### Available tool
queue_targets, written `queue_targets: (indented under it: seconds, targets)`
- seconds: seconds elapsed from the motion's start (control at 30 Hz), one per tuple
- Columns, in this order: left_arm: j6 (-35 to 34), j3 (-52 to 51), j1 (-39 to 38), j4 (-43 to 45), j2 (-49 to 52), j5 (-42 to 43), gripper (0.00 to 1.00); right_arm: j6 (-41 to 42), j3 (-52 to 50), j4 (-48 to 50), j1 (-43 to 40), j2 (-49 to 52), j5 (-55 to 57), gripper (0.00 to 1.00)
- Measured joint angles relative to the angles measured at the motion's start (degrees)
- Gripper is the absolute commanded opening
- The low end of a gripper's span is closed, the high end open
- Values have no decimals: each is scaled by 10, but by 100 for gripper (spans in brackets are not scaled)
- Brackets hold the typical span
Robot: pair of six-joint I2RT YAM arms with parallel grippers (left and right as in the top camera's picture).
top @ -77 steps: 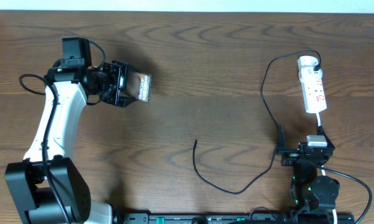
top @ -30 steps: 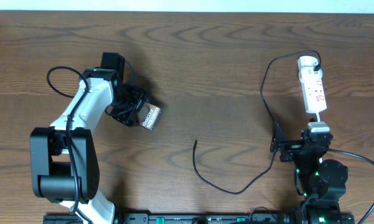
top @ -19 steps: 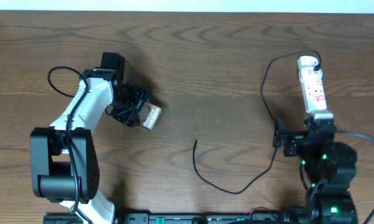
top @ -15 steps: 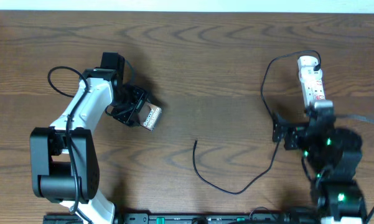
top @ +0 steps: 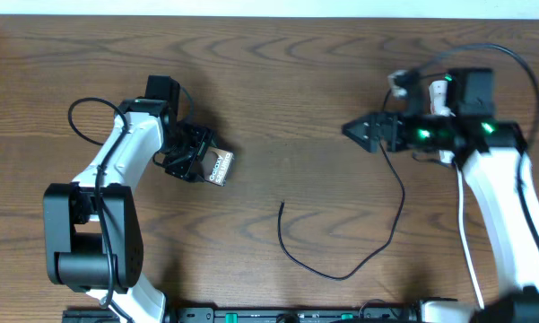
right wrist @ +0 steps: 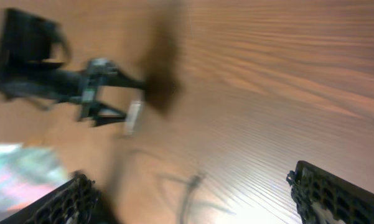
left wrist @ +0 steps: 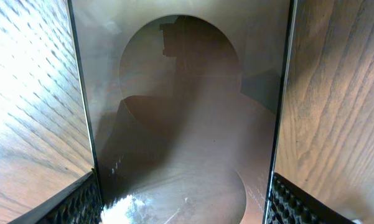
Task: Plug charger to phone and switch on socket
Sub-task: 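Swing the right gripper toward the box held by the left gripper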
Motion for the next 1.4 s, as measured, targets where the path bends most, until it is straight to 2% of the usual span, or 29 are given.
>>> queue_targets:
  seconds: [0.23,0.3,0.4,0.6,0.67,0.83,0.97,1.1,1.3,1.4]
  targets:
    - [-17,0,0,0,0,9,7,28,3,123,42,99,-154,98]
    - [-24,0,0,0,0,13,7,46,4,157,56,115,-176,88]
    - [-39,0,0,0,0,19,7,78,5,179,82,130,-179,86]
    - [-58,0,0,0,0,21,7,157,6,182,161,145,-70,82]
    - [-63,0,0,0,0,21,7,193,6,188,205,145,5,78]
    - [-76,0,0,-1,0,21,7,258,6,209,298,145,163,77]
    - [-88,0,0,-1,0,31,7,280,6,232,341,145,240,75]
    - [-94,0,0,-1,0,38,7,296,6,243,357,145,277,69]
    - [-94,0,0,-1,0,38,7,346,6,252,355,157,278,74]
    - [-94,0,0,-1,0,39,7,362,7,284,353,179,238,77]
